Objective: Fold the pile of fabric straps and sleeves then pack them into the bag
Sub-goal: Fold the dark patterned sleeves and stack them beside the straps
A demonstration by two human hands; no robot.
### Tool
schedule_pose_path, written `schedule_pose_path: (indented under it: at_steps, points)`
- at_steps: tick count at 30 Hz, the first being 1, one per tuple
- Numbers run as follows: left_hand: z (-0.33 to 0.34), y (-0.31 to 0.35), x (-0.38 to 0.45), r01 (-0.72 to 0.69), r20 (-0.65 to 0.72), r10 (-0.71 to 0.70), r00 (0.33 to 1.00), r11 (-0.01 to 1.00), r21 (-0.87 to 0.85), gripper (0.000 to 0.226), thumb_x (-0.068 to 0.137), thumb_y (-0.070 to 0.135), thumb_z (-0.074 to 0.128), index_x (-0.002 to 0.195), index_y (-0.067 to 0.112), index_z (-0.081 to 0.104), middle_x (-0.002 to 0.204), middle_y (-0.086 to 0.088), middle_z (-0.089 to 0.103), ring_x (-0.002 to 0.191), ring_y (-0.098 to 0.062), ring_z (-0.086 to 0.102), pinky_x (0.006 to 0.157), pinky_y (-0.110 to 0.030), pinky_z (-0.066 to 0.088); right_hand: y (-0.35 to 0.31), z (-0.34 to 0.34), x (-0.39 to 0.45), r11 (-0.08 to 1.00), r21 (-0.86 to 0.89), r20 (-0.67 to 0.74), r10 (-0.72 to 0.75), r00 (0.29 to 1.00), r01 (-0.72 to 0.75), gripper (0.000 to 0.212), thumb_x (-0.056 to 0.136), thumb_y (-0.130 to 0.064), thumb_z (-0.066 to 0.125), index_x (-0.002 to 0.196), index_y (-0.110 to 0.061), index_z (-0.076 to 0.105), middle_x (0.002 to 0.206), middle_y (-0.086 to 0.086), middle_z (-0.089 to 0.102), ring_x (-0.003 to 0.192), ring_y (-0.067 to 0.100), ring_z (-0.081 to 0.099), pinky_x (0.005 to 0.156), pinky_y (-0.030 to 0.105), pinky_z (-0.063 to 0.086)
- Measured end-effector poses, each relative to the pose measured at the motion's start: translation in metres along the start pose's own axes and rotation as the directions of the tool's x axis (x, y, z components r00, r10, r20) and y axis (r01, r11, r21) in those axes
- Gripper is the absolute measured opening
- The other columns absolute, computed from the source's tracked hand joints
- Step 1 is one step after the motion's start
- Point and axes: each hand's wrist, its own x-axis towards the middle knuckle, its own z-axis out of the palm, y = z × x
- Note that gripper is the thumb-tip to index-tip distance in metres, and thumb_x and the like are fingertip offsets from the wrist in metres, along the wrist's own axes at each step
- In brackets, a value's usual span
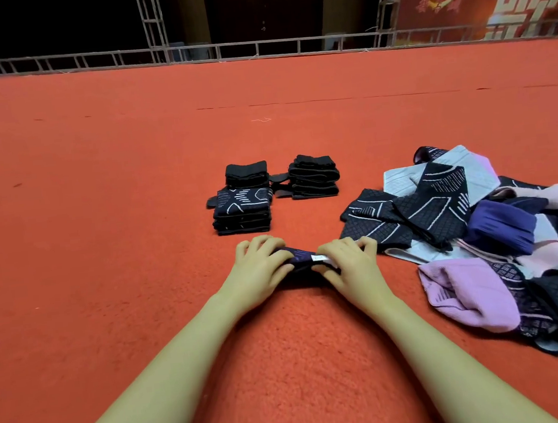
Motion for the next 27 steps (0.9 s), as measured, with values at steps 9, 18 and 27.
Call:
schedule_pose_path:
  at_steps: [9, 18, 27]
  points:
    - [0.008, 0.009, -0.026, -0.046, -0.015, 0.046, 0.999, 0.999, 0.013, 0.045, 0.08, 0.05, 0.047, 0.102, 0.019, 0.073, 0.103, 0.003, 0.069, 0.09, -0.015, 0.065, 0.081, -0.031, 0.027, -0.001, 0.001, -0.028, 0.999, 0.004, 0.14, -0.048, 0.989, 0.048, 0.037, 0.082, -0.049, 0.049, 0.097, -0.024, 0.071, 0.103, -0.013, 0.068, 0.097, 0.004, 0.047, 0.076, 0.025, 0.011]
    - [0.011, 0.016, -0.011, 0.036, -0.256, -0.049, 0.965, 0.998, -0.056, 0.034, 0.084, 0.037, 0.05, 0.094, 0.018, 0.076, 0.111, -0.003, 0.07, 0.093, -0.013, 0.057, 0.08, -0.03, 0.024, -0.006, 0.001, -0.013, 0.995, 0.056, -0.066, 0.082, 0.994, -0.078, 0.029, 0.077, -0.03, 0.049, 0.093, -0.028, 0.074, 0.101, -0.014, 0.071, 0.101, 0.01, 0.055, 0.077, 0.025, 0.011]
    - [0.012, -0.005, 0.057, -0.001, -0.46, 0.037, 0.887, 0.997, 0.078, 0.026, 0.086, 0.031, 0.055, 0.095, 0.016, 0.075, 0.119, -0.001, 0.067, 0.104, -0.014, 0.052, 0.085, -0.034, 0.027, 0.032, 0.008, 0.047, 0.997, 0.012, -0.232, 0.078, 0.97, -0.077, 0.025, 0.078, -0.025, 0.057, 0.097, -0.026, 0.074, 0.11, -0.01, 0.07, 0.11, 0.014, 0.049, 0.083, 0.026, 0.014]
